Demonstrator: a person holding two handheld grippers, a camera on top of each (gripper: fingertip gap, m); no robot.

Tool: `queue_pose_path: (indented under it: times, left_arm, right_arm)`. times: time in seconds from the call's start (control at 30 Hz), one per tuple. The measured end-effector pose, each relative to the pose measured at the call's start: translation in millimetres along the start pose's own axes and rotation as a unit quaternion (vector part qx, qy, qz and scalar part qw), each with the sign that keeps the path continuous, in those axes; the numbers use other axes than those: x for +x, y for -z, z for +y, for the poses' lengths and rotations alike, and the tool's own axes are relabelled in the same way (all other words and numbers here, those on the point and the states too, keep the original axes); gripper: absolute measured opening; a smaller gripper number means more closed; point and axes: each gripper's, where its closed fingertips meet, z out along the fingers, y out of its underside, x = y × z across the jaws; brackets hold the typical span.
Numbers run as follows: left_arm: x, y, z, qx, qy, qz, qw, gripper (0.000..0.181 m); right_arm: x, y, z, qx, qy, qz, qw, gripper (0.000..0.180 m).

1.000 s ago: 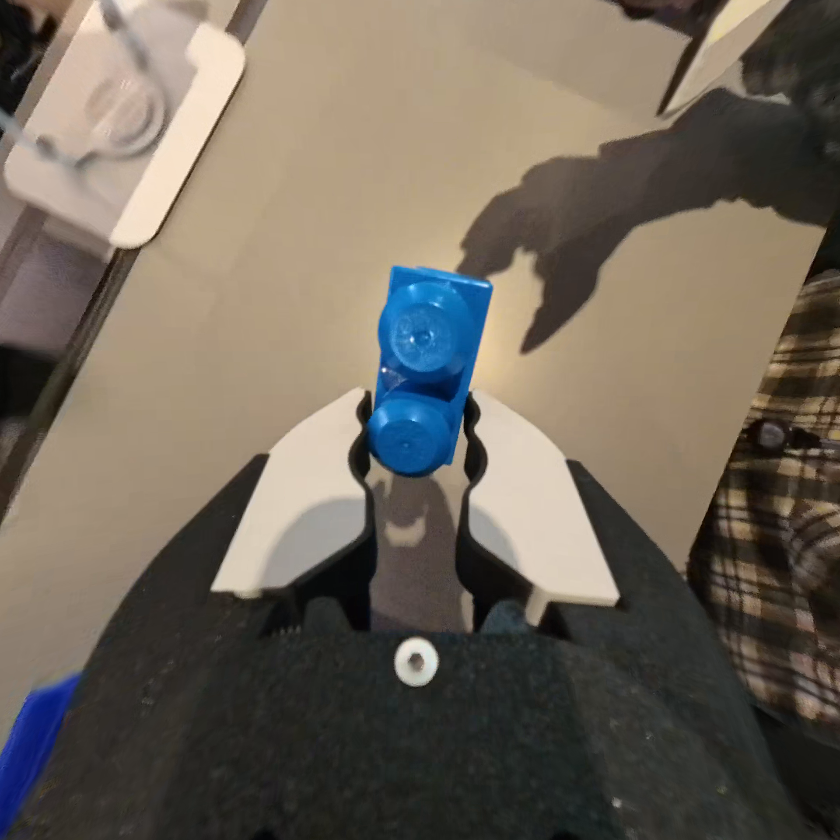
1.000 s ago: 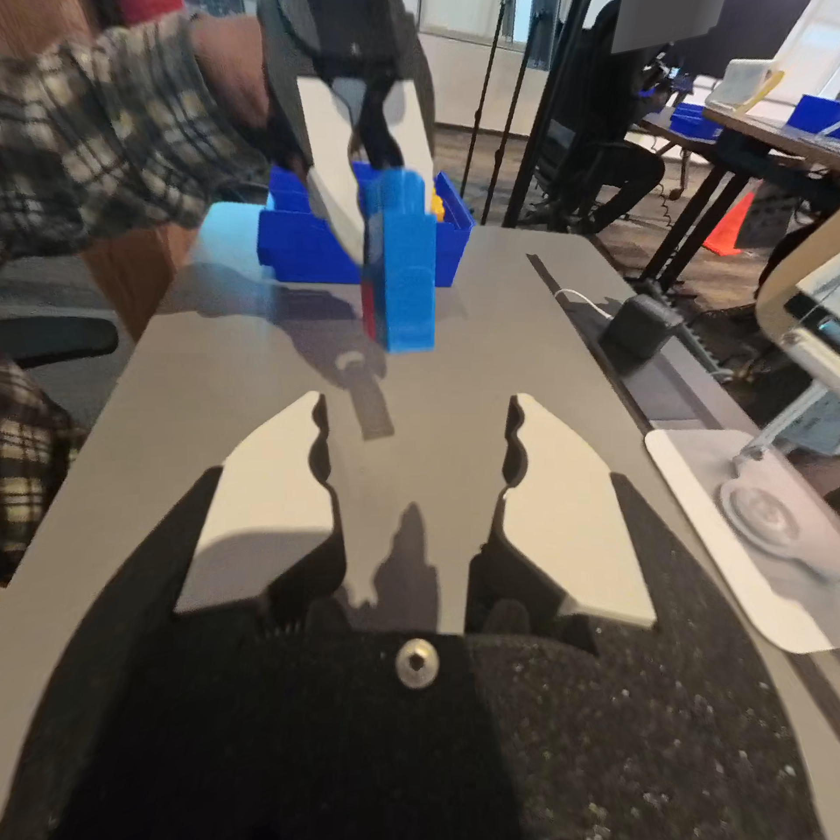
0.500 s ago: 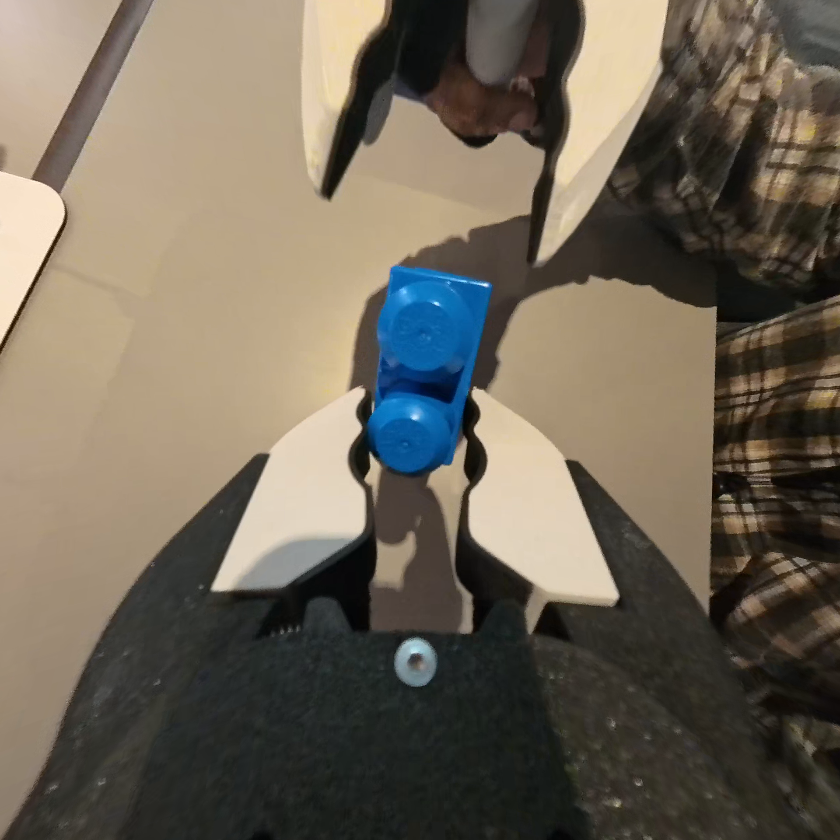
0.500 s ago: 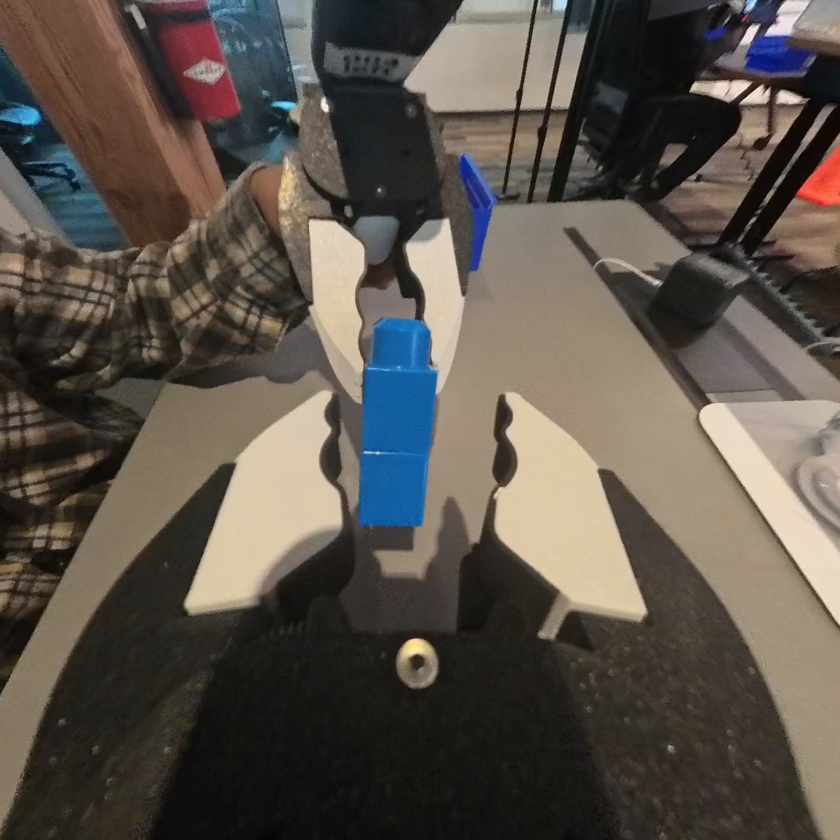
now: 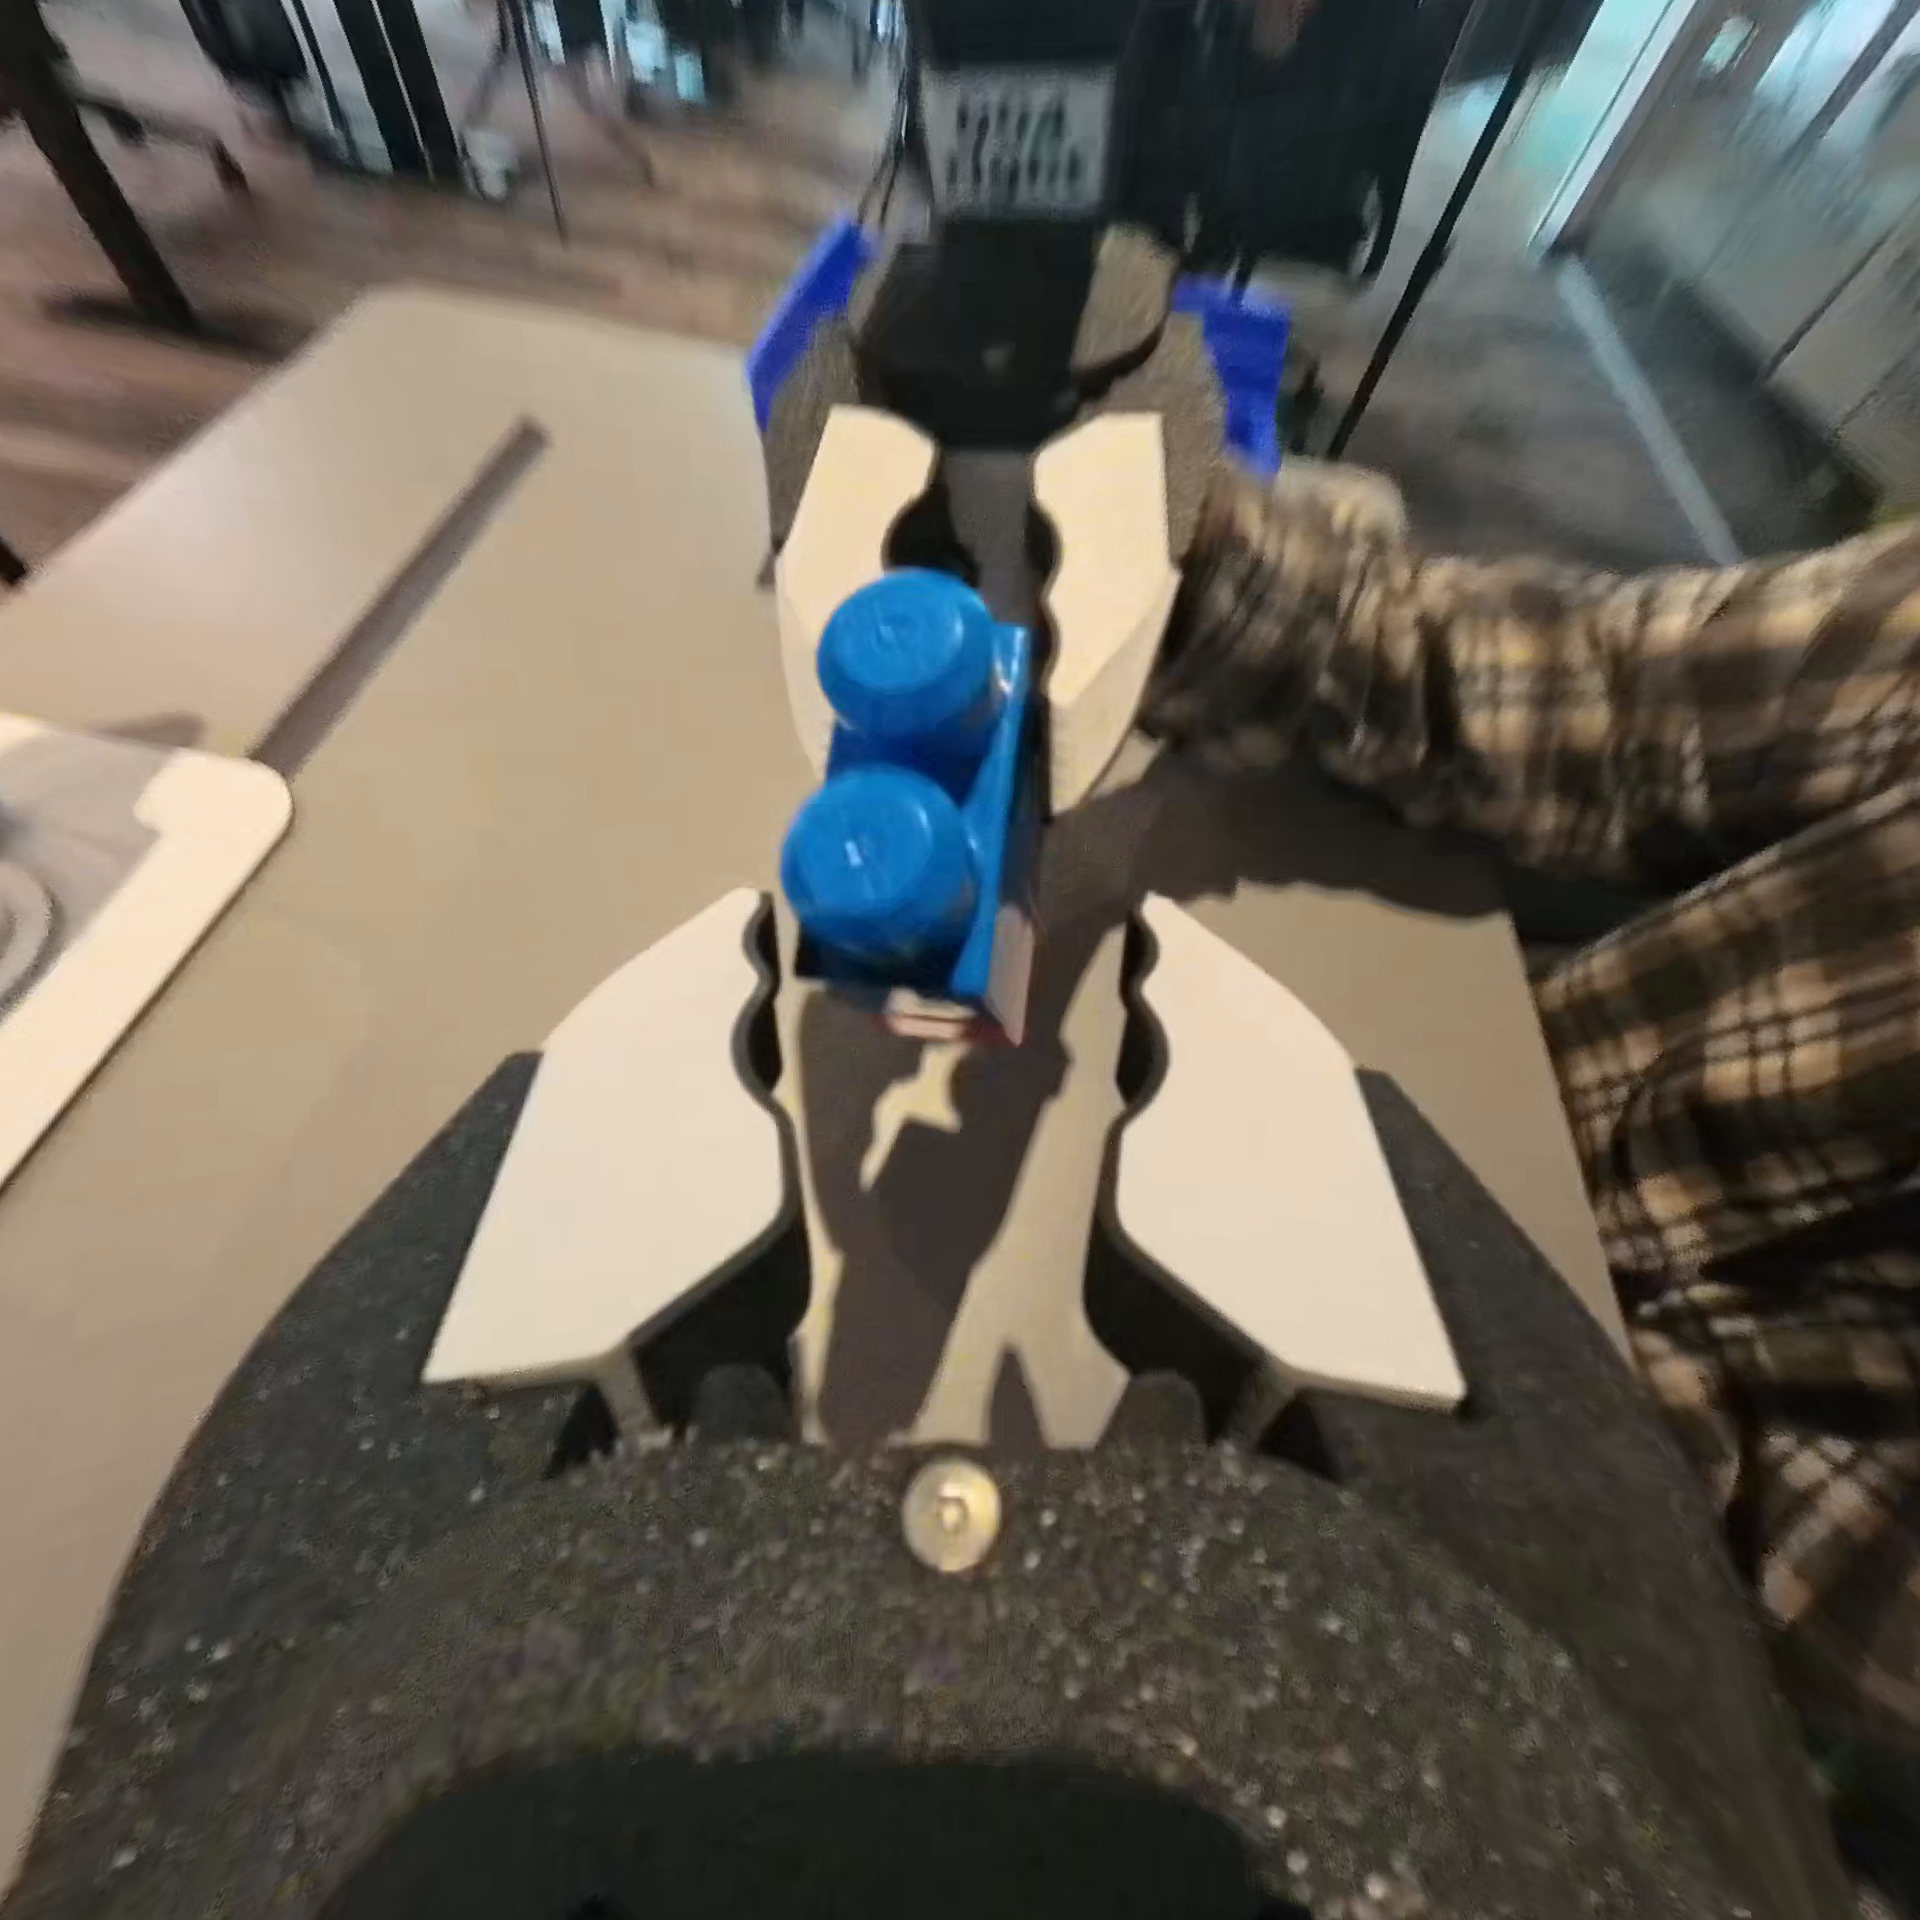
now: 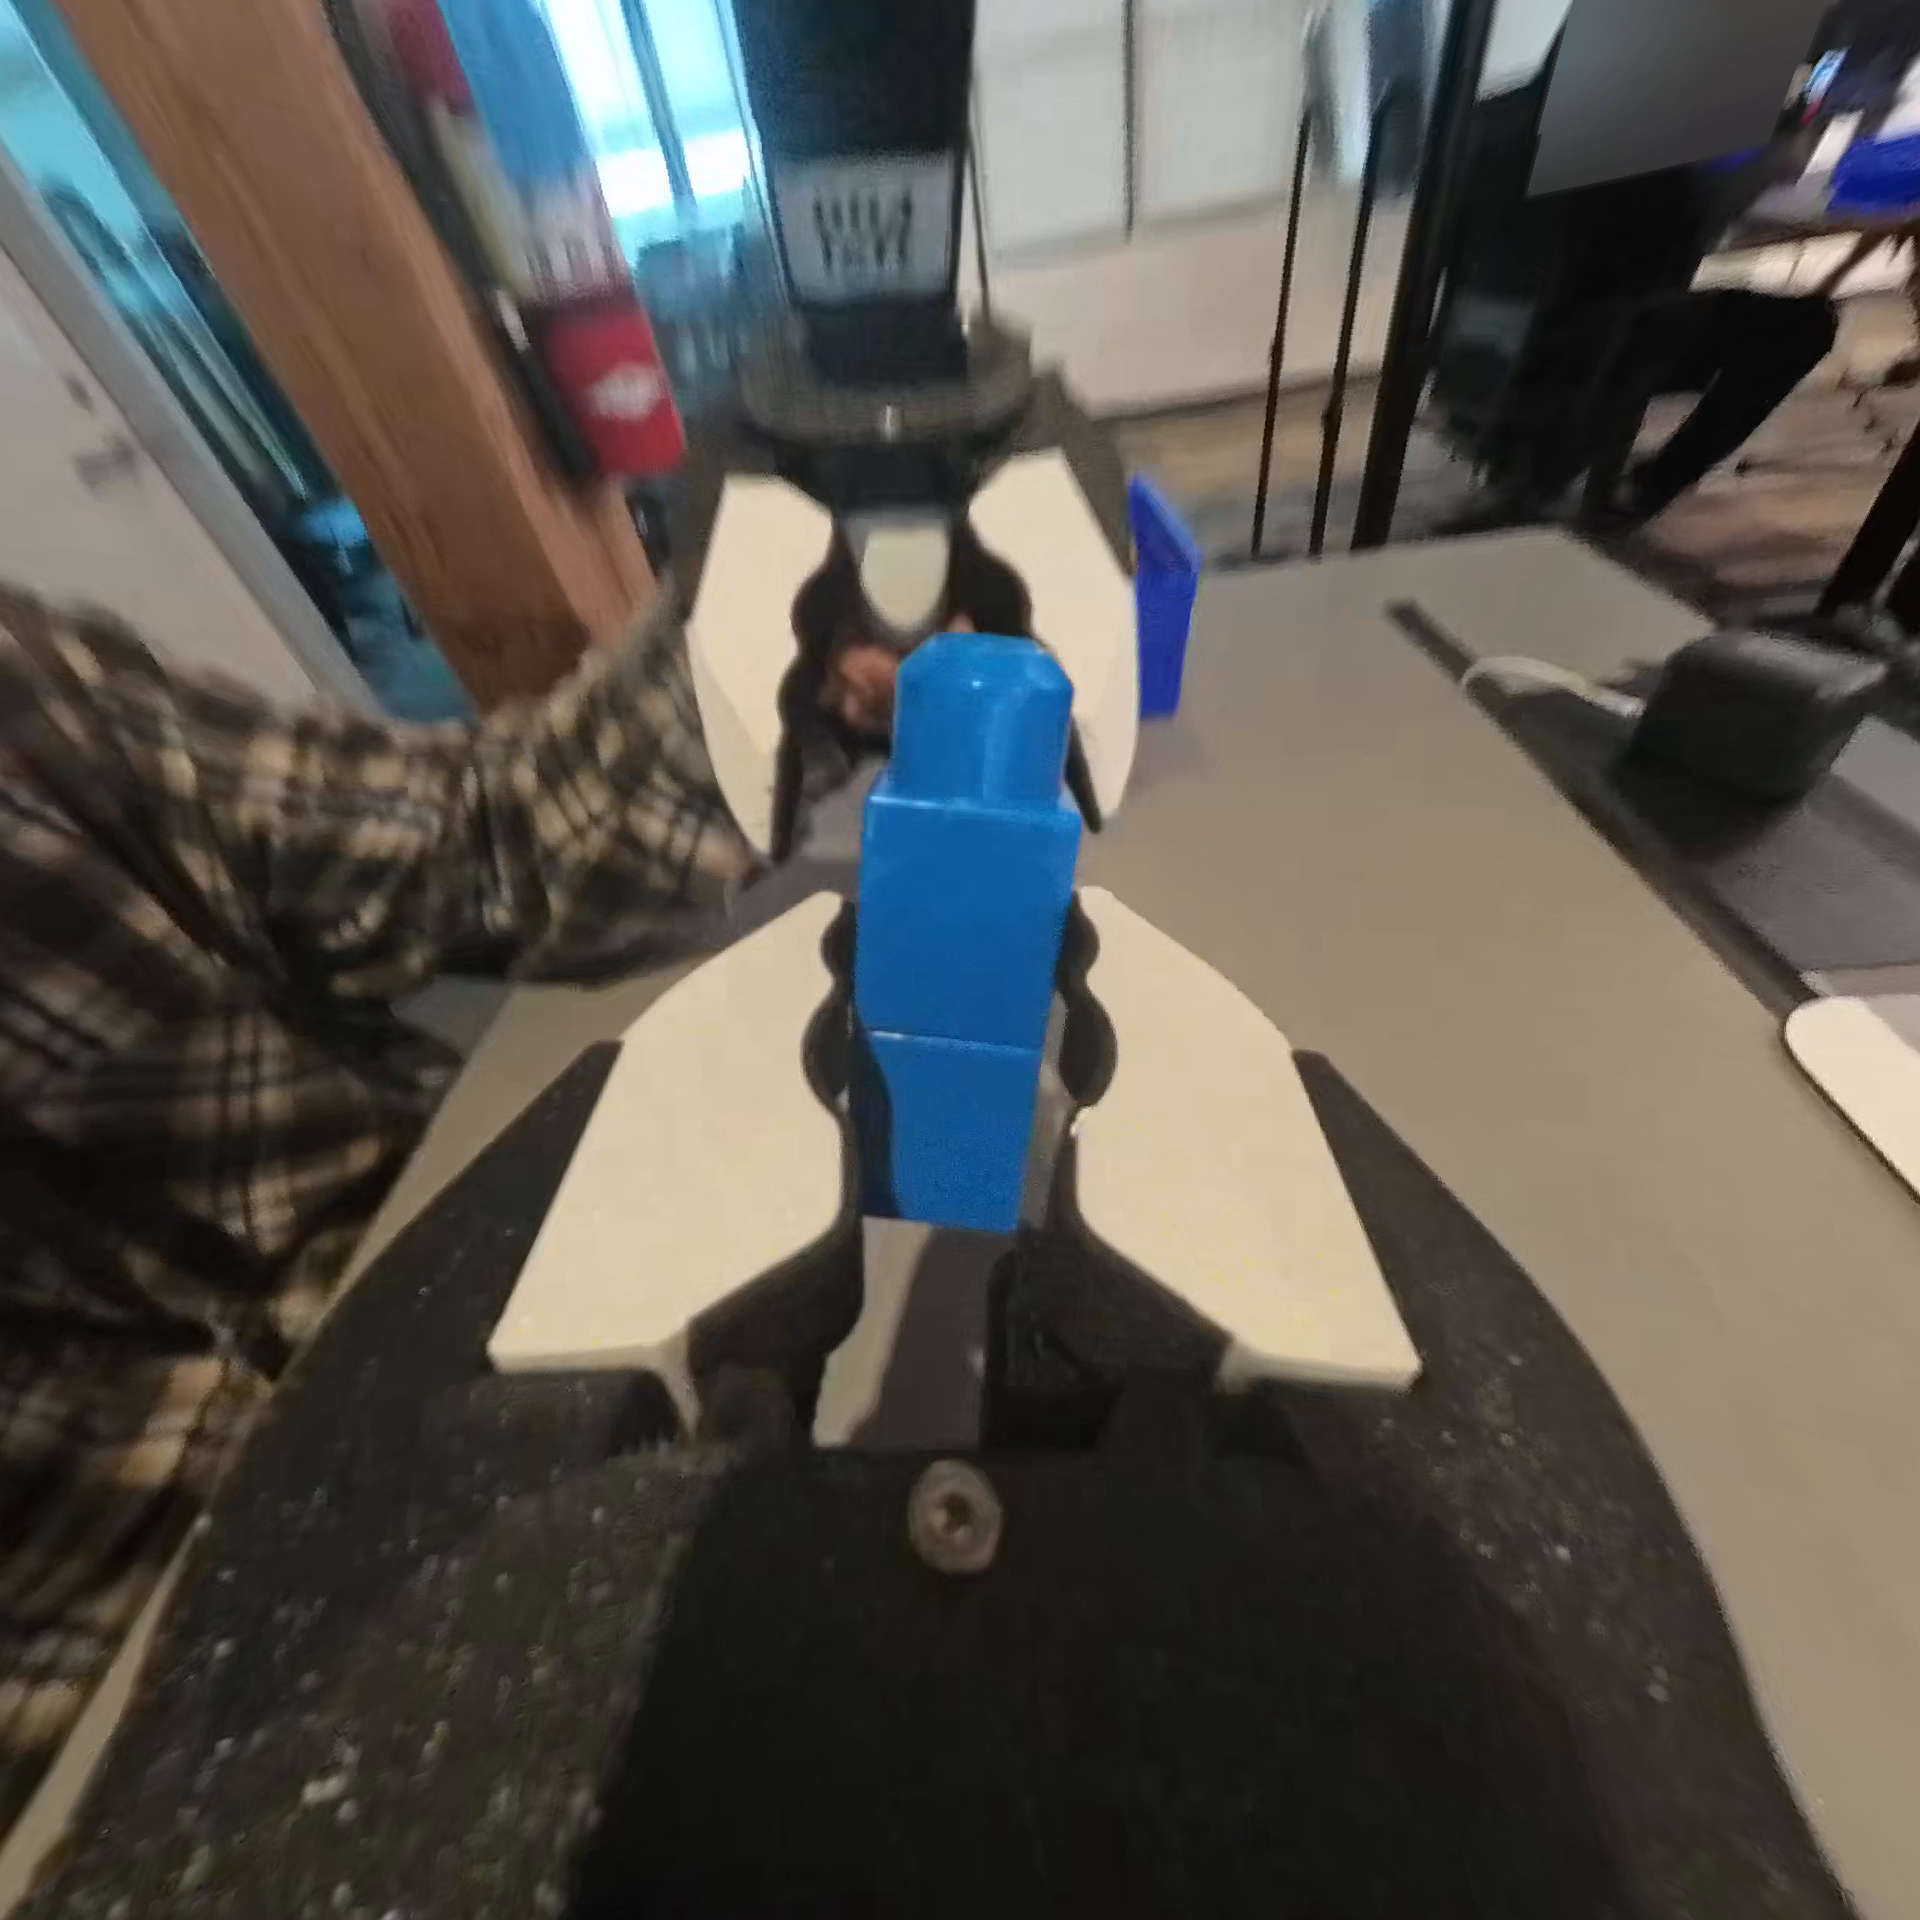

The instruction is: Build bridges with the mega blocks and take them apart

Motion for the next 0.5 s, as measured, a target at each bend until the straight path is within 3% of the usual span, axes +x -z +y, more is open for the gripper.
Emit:
queue_pose_path:
  times: [0.1,0.23,0.5]
  left_arm:
    - [-4.3,2.4,-13.7,0.068,0.025,0.004,0.997,0.063]
    - [-4.5,-4.3,-18.8,0.105,0.074,0.035,0.991,0.062]
    - [-0.6,-12.1,-25.6,0.141,0.099,0.062,0.983,0.052]
  right_arm:
    - [4.1,15.2,-28.5,0.107,-0.032,-0.004,0.994,0.037]
    - [9.7,25.5,-44.4,0.177,-0.061,-0.001,0.982,0.037]
    - [6.1,16.7,-47.5,0.204,-0.078,-0.020,0.976,0.036]
